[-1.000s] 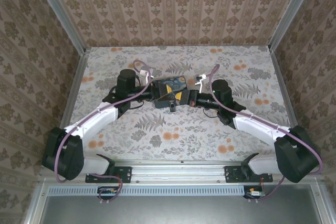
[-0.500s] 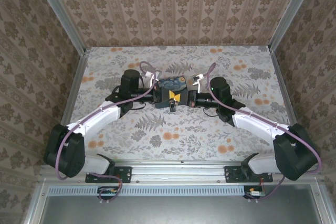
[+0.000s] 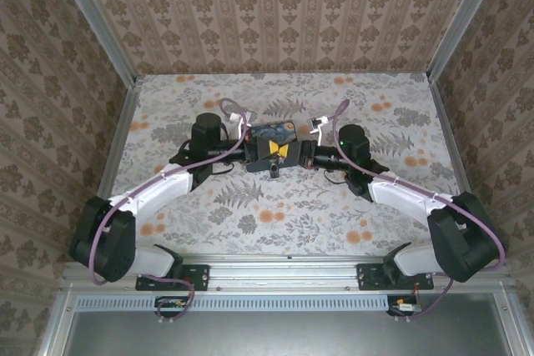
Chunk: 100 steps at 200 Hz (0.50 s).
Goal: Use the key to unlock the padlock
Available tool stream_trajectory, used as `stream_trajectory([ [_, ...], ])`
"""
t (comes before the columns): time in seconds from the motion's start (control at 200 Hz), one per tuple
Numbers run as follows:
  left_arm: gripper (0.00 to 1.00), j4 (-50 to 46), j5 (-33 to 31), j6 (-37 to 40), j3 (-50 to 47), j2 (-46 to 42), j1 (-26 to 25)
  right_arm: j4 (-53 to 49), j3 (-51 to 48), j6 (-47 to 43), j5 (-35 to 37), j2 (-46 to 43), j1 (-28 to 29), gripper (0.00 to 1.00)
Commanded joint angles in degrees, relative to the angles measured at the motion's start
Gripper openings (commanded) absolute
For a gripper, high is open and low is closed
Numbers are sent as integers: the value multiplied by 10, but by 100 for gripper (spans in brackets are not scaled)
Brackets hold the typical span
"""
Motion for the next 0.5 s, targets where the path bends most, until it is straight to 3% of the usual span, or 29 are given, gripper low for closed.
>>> stream_trajectory([
  [0.0,0,92,-19,-63,-10,8,-3,118,-17,66,2,24,0,21],
  [0.495,0,143,-13,-100,-30,0,-2,183,-28,96,15,42,-5,13],
])
